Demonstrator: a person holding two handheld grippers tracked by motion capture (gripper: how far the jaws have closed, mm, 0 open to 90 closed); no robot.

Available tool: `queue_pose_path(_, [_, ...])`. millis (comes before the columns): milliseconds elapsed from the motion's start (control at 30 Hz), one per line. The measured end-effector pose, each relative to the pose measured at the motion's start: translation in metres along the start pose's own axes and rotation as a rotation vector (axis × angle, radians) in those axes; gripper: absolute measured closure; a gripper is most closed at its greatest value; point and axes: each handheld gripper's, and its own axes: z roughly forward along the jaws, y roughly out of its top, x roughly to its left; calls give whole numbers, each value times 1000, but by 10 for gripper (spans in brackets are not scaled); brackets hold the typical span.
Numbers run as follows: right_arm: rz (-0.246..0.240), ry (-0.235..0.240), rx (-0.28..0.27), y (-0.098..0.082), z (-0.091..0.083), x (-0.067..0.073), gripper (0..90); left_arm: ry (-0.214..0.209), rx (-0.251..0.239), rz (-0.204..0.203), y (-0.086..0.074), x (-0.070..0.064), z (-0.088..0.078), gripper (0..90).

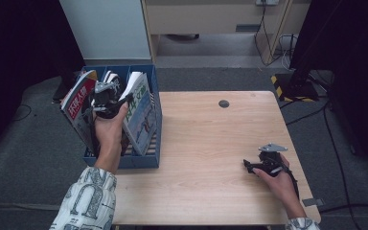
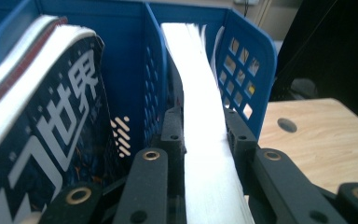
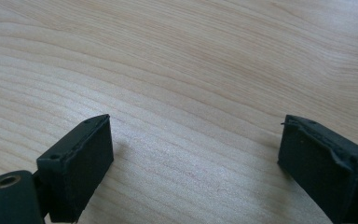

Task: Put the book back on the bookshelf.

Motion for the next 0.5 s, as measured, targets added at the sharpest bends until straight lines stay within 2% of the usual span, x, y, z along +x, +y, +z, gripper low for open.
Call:
queue_pose_path(100, [-2, 0, 0, 0, 0, 0, 103, 4, -29, -7, 2, 1, 1, 734])
queue_pose_path(300, [0, 0, 0, 0, 0, 0, 103, 22, -26, 5, 1, -3, 13, 734])
queue_pose_path(500, [-2, 2, 1, 0, 0, 0, 103, 41, -38, -14, -3, 0, 18, 733])
